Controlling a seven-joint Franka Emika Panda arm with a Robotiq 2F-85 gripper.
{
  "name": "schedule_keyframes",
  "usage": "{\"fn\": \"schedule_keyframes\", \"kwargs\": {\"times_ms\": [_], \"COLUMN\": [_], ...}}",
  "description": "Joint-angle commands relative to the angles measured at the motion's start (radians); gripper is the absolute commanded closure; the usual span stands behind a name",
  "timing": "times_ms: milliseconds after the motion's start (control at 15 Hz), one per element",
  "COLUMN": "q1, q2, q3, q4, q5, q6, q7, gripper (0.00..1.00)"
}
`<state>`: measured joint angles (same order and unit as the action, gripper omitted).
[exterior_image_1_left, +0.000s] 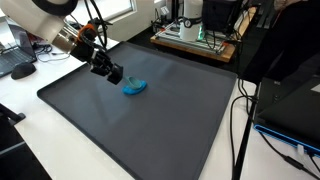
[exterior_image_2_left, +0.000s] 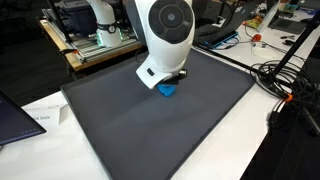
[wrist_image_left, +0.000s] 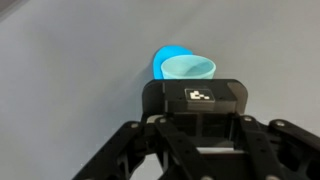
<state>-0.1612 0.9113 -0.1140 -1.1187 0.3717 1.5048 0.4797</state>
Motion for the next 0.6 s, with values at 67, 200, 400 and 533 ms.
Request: {"fn": "schedule_keyframes", "kwargs": {"times_ms": [67, 200, 400, 533], "q1": [-0.007, -0.007, 0.0, 0.013], "q2": [0.003, 0.004, 0.008, 0.014], "q3": [0.008, 0.007, -0.001, -0.012], "q4": [0.006, 0.008, 0.007, 0.004], "q5": [-0.007, -0.007, 0.009, 0.004], "q6": [-0.002, -0.002, 0.026, 0.068], "q7": [0.006, 0.006, 0.049, 0.094], "gripper": [0.53, 0.53, 0.78, 0.78]}}
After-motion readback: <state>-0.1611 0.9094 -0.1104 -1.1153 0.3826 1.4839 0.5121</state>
